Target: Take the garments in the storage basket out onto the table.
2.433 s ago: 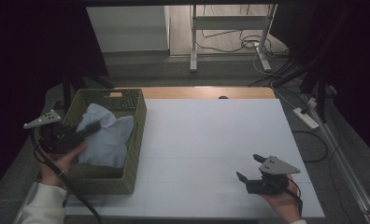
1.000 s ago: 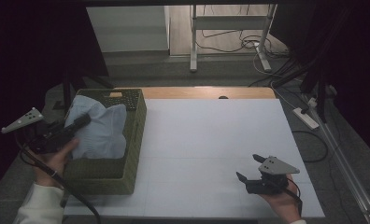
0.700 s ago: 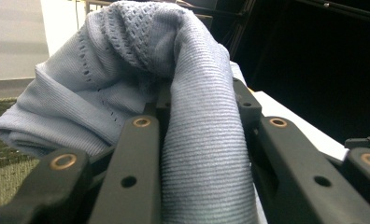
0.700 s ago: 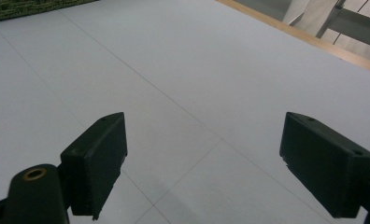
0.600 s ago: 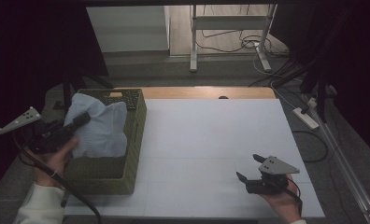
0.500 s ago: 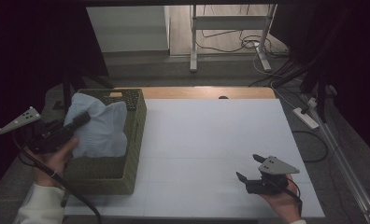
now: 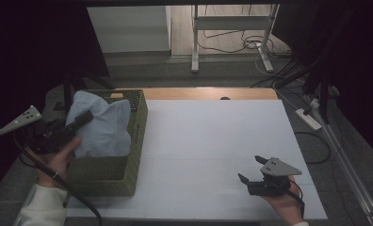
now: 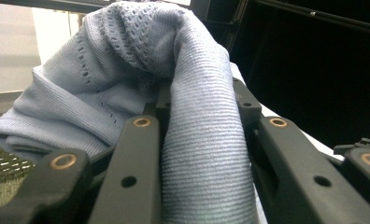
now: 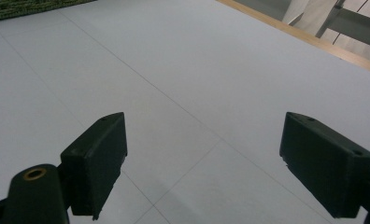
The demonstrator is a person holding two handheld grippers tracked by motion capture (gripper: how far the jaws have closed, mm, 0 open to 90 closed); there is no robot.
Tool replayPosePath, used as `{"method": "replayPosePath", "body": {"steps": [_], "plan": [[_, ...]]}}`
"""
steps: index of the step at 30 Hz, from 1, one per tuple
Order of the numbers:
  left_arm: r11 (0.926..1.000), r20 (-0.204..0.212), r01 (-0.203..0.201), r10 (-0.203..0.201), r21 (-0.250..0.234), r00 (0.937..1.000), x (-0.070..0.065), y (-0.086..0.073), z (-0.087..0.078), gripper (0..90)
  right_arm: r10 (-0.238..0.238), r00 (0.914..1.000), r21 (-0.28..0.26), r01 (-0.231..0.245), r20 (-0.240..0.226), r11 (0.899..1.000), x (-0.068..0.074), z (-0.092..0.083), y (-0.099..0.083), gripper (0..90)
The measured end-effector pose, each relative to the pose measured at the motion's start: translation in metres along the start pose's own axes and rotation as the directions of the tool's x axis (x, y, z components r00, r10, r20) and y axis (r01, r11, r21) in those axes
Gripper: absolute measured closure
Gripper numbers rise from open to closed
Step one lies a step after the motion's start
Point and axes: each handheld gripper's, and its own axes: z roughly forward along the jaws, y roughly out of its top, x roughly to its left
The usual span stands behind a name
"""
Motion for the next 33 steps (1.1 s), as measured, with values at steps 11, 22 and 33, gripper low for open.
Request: {"method": "replayPosePath", "body": {"steps": [11,22,33], "plan": [[1.0,0.027,-0.001,0.001,-0.007,0.9996,-0.004,0.002,0.004,70.9,0.0,1.0,0.001,0.0,0.0,1.0,0.0,0.0,0.0,15.4],[1.0,0.057,-0.008,0.008,0.003,0.9983,-0.011,0.002,0.011,70.9,-0.002,1.0,0.002,0.002,-0.001,1.0,0.0,0.001,0.0,15.4],[0.9998,0.081,-0.019,0.019,0.009,0.9965,-0.019,0.004,0.017,70.9,-0.002,1.0,0.004,0.002,-0.001,1.0,0.0,0.001,0.0,15.4]]}}
